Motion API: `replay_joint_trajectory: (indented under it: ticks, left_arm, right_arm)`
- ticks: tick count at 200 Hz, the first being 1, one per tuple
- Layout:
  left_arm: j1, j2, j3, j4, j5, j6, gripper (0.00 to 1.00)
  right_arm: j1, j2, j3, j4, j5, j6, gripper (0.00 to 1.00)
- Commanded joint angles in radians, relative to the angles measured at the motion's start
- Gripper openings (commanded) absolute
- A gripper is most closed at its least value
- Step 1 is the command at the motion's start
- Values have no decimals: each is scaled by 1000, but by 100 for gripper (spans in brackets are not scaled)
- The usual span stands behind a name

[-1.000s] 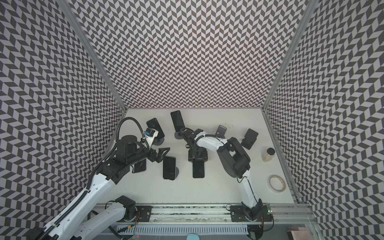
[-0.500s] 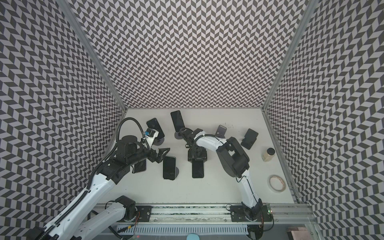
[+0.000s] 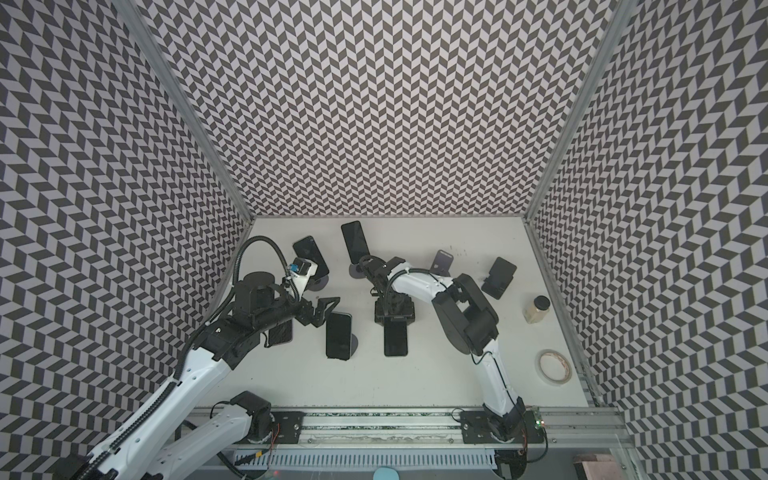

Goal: Remove the phone from the phone stand

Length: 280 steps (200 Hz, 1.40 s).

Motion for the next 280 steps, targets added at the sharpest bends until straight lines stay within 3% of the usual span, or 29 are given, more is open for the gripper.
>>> replay_joint_trajectory:
  ticks: [1, 65, 144, 280]
  left_arm:
    - [2, -17, -5, -8, 0, 11, 100]
    - [0, -14, -3, -6, 7, 11, 100]
    - [-1, 2, 12, -12, 7, 12, 100]
    - [21, 74, 163, -23, -33, -31, 100]
  right_arm:
    - [4, 33, 6, -5, -10, 6, 80]
    - [4, 33, 3, -1, -22, 11, 81]
    - [4, 31, 7, 37, -42, 19, 92]
    - [-10, -61, 45, 75, 84, -43, 96]
